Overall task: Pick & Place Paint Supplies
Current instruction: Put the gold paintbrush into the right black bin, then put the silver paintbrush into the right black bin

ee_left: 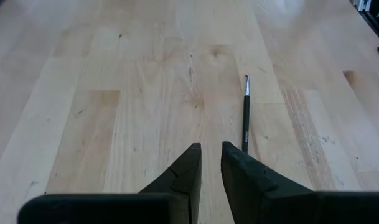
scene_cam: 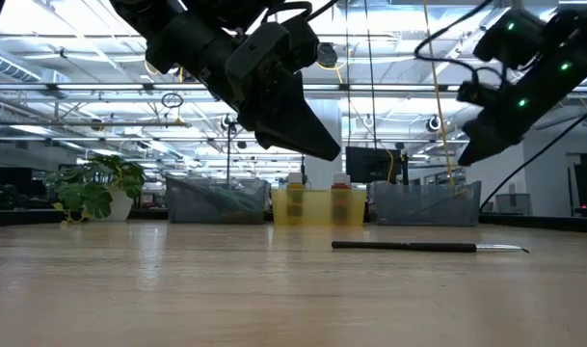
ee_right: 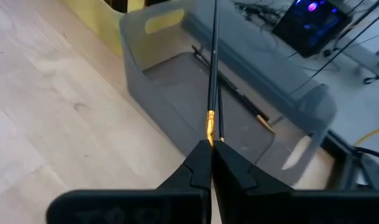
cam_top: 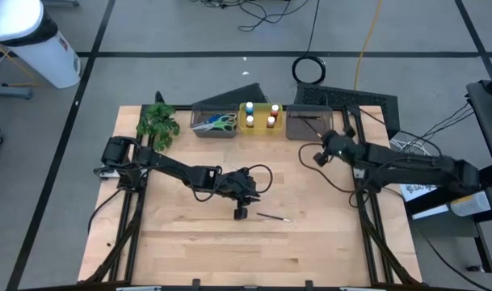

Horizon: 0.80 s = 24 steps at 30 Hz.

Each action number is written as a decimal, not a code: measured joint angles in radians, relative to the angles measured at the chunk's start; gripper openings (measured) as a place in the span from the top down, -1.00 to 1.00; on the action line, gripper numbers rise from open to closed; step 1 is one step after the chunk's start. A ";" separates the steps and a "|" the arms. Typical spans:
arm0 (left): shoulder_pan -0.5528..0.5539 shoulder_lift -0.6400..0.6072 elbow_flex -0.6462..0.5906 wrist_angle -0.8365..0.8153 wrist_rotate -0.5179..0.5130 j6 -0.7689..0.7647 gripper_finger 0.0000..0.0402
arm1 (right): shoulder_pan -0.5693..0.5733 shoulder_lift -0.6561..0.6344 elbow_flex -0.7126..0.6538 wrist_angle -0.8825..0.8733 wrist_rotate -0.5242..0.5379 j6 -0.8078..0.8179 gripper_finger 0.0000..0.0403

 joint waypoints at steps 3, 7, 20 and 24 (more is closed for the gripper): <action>0.000 0.000 0.000 0.002 0.000 0.000 0.63 | -0.091 0.028 -0.026 0.077 -0.086 -0.066 1.00; 0.000 0.000 0.000 0.001 0.000 0.000 0.63 | -0.165 0.060 -0.051 0.160 -0.118 -0.151 1.00; -0.003 0.000 0.000 -0.012 0.000 -0.011 0.63 | -0.187 0.065 -0.073 0.290 -0.122 -0.117 0.47; -0.015 0.000 0.000 -0.018 0.000 -0.011 0.63 | -0.169 0.065 -0.073 0.305 -0.236 -0.080 0.28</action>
